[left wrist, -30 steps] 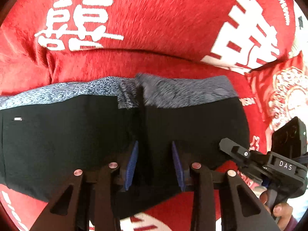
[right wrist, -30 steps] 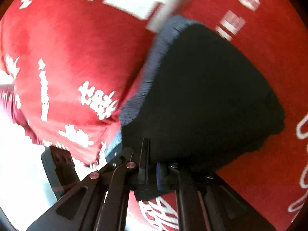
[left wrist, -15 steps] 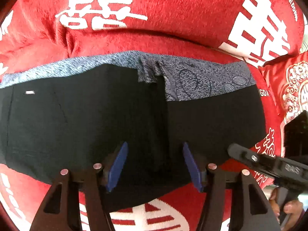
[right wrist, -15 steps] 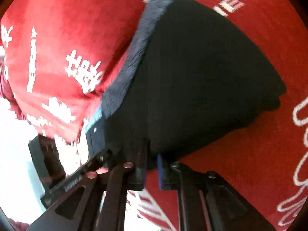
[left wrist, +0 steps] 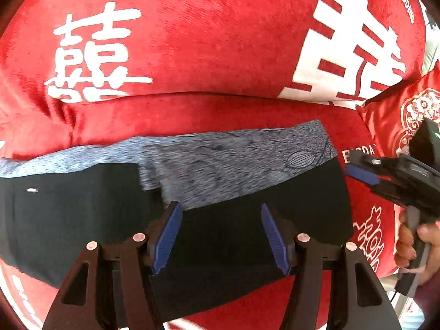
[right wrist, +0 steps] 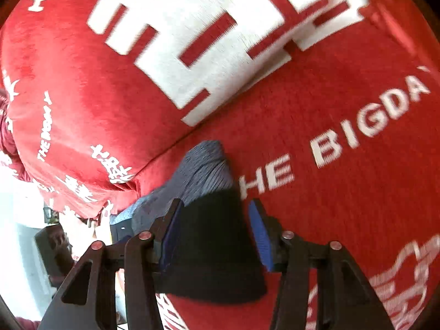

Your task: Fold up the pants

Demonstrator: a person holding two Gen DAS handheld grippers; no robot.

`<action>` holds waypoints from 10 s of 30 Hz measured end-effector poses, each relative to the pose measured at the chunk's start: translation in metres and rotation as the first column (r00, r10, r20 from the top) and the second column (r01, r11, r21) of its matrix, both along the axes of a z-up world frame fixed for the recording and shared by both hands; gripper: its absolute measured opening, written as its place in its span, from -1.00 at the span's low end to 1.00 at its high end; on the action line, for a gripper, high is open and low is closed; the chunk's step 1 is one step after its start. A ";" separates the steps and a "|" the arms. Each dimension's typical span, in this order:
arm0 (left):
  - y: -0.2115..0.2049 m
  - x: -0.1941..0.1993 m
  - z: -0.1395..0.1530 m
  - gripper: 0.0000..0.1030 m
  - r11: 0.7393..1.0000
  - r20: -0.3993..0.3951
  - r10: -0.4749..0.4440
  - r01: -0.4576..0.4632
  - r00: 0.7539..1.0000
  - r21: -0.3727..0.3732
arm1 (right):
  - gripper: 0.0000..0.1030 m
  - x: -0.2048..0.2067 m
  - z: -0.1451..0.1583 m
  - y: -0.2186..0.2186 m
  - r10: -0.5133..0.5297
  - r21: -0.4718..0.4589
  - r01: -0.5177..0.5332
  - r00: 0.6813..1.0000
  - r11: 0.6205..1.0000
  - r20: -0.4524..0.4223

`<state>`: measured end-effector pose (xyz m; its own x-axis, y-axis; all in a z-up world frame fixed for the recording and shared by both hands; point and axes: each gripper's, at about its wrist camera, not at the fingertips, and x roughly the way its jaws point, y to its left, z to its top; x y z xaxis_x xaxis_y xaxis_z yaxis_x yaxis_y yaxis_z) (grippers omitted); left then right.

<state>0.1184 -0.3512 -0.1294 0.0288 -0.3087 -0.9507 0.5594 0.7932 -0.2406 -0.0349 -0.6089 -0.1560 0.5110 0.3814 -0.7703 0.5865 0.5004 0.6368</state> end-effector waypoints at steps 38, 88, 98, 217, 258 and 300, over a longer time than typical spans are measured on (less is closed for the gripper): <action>0.011 -0.011 -0.005 0.85 0.970 0.084 0.091 -0.108 0.992 0.217 | 0.40 0.010 0.056 0.068 0.237 -0.321 -0.310 0.940 0.895 -0.247; 0.273 0.023 -0.019 0.85 0.884 -0.027 0.443 -0.431 0.896 0.182 | 0.51 0.076 0.021 0.300 0.474 -0.301 -0.620 0.765 0.724 -0.435; 0.364 0.045 -0.021 0.85 0.788 -0.043 0.615 -0.616 0.788 -0.013 | 0.52 0.079 0.039 0.337 0.585 -0.261 -0.655 0.753 0.709 -0.300; 0.060 -0.058 0.009 0.31 0.973 0.287 -0.053 -0.016 0.957 0.231 | -0.44 0.003 0.032 0.078 0.294 -0.117 -0.316 0.940 0.942 -0.173; 0.111 -0.035 0.002 0.77 0.984 0.113 -0.061 0.041 0.992 0.173 | 0.13 0.006 0.065 0.183 0.183 -0.313 -0.304 0.914 0.900 -0.363; 0.106 0.014 -0.001 1.00 0.992 0.034 0.060 -0.064 0.998 0.111 | 0.63 0.009 0.066 0.112 0.198 -0.275 -0.265 0.948 0.924 -0.249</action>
